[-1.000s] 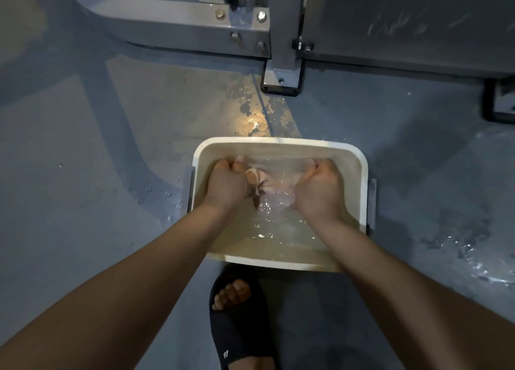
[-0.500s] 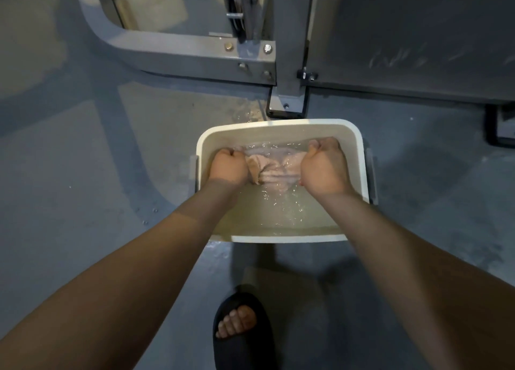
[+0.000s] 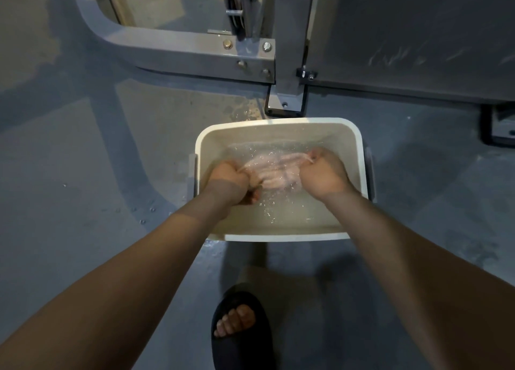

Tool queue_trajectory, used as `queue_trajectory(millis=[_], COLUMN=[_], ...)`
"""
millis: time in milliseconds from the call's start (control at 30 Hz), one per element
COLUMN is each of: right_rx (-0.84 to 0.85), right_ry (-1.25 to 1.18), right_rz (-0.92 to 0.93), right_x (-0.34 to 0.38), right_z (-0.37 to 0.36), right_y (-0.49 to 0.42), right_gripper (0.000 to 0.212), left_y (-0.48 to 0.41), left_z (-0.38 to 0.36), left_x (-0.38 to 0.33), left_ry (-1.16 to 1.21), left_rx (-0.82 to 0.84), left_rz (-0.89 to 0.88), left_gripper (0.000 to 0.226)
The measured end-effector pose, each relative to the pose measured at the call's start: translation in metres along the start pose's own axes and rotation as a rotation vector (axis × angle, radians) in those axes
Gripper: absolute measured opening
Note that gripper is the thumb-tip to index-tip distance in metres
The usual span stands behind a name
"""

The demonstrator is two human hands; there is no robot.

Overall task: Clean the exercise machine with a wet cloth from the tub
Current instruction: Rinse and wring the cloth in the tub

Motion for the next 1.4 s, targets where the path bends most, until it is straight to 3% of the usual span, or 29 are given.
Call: queue_trajectory(millis=[133,233,300,400,467,533,633,733,833,900,1033,1100,1133,1267,1400], right_rx=[-0.016,0.102,0.2,0.062,-0.045,-0.081,-0.074,-0.045,0.061,0.098,0.125,0.172,0.21,0.329,0.255], right_ry=[-0.276,-0.127,-0.059,-0.044,0.003,0.093,0.219,0.25,0.157,0.184,0.387,0.42,0.385,0.079,-0.074], right_rz=[-0.152,-0.122,-0.099,0.001,0.087,0.112,0.131,0.102,-0.038,-0.093,-0.078,0.013,0.067,0.218,0.272], right_x=[-0.007,0.0,-0.002,-0.005,0.001,0.006,0.014,0.016,0.006,0.003,0.005,0.01,0.013,0.027,0.035], right_z=[-0.001,-0.014,-0.021,-0.008,0.001,0.005,0.004,0.0,-0.011,-0.015,-0.03,-0.04,-0.044,-0.038,-0.029], right_y=[-0.002,0.009,0.014,0.009,0.006,0.004,0.005,0.007,0.006,0.01,0.012,0.02,0.025,0.053,0.067], right_gripper=[0.012,0.045,0.047,0.028,0.016,0.024,0.045,0.057,0.063,0.063,0.048,0.025,0.015,0.038,0.044], left_y=[0.006,0.006,0.006,0.003,0.006,0.007,0.005,0.002,0.002,-0.001,-0.001,0.001,0.002,0.001,0.008], left_z=[-0.003,-0.008,-0.003,0.004,-0.003,-0.009,-0.01,-0.004,-0.004,-0.01,-0.02,-0.025,-0.027,-0.03,-0.041], left_x=[0.001,0.006,0.008,0.008,0.007,0.004,0.001,0.007,0.002,0.001,0.003,0.002,0.0,-0.006,-0.008], left_ry=[-0.165,-0.035,0.084,0.127,0.339,0.515,0.576,0.415,0.16,0.028,-0.081,-0.019,0.024,0.196,0.29], left_rx=[0.049,0.035,-0.052,-0.125,-0.114,-0.101,-0.101,-0.141,-0.125,-0.055,0.022,0.016,0.002,-0.062,-0.014], left_rz=[-0.085,-0.048,-0.019,-0.023,0.026,0.061,0.058,0.031,-0.025,-0.03,0.04,0.092,0.115,0.164,0.207], left_gripper=[0.027,0.031,0.032,0.033,0.026,0.03,0.025,0.028,0.008,0.017,0.023,0.034,0.036,0.028,0.025])
Point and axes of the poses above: each hand's wrist, its own y-axis away from the middle knuckle, its own z-axis out of the back of the hand, x = y × z, the point moved 7 cm from there along -y, towards the middle knuckle, and after that the axes turned 14 degrees about -z, right-handed, at the moved point
